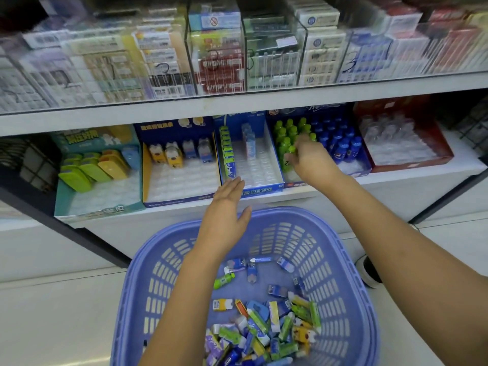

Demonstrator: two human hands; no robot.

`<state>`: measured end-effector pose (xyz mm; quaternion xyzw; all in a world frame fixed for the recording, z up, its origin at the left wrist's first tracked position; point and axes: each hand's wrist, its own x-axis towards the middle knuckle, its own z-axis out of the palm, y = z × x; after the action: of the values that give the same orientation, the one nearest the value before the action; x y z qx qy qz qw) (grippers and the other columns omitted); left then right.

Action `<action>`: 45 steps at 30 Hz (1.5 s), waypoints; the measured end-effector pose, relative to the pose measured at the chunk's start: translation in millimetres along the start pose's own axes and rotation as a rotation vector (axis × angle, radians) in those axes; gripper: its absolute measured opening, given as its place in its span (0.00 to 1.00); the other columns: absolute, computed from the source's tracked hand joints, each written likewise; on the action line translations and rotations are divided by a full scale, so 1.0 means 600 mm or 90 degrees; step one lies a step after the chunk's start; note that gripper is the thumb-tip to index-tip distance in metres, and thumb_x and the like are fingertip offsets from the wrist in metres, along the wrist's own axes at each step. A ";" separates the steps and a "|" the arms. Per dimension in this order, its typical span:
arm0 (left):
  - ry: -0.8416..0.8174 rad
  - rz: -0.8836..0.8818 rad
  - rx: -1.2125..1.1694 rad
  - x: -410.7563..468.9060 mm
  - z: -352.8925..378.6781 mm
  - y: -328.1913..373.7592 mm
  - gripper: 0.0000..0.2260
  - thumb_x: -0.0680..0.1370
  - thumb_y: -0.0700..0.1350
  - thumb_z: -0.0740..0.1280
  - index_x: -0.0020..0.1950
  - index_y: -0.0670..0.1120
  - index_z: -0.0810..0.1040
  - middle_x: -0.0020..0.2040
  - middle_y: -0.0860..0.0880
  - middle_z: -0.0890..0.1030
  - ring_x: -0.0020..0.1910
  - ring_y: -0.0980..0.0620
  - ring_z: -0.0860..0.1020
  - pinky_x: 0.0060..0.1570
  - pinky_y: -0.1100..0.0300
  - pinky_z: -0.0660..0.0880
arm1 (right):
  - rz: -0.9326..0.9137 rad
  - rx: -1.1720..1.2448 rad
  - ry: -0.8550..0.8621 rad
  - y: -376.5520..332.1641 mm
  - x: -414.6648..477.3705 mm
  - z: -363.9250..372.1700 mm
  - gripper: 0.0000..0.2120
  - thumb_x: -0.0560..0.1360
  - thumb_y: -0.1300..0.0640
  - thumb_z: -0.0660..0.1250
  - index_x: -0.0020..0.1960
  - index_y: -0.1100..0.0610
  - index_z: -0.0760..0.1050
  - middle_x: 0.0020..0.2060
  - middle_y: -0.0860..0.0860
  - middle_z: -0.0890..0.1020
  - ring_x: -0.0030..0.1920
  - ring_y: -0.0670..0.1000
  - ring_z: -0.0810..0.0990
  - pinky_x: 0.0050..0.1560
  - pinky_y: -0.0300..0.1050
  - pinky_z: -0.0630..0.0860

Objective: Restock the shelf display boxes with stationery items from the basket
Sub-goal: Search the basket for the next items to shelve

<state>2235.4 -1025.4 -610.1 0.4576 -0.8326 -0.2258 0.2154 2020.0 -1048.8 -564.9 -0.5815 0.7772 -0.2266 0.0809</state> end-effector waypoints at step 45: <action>-0.407 -0.307 -0.301 -0.069 0.110 -0.097 0.10 0.77 0.46 0.68 0.38 0.43 0.77 0.33 0.48 0.79 0.31 0.54 0.76 0.40 0.59 0.73 | 0.126 0.522 -0.501 0.031 -0.201 0.086 0.03 0.74 0.62 0.68 0.47 0.57 0.78 0.37 0.49 0.83 0.39 0.46 0.81 0.46 0.40 0.78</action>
<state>2256.8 -1006.2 -703.2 0.4841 -0.6523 -0.5831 -0.0121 2061.3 -944.5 -635.6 -0.4677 0.5879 -0.2670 0.6036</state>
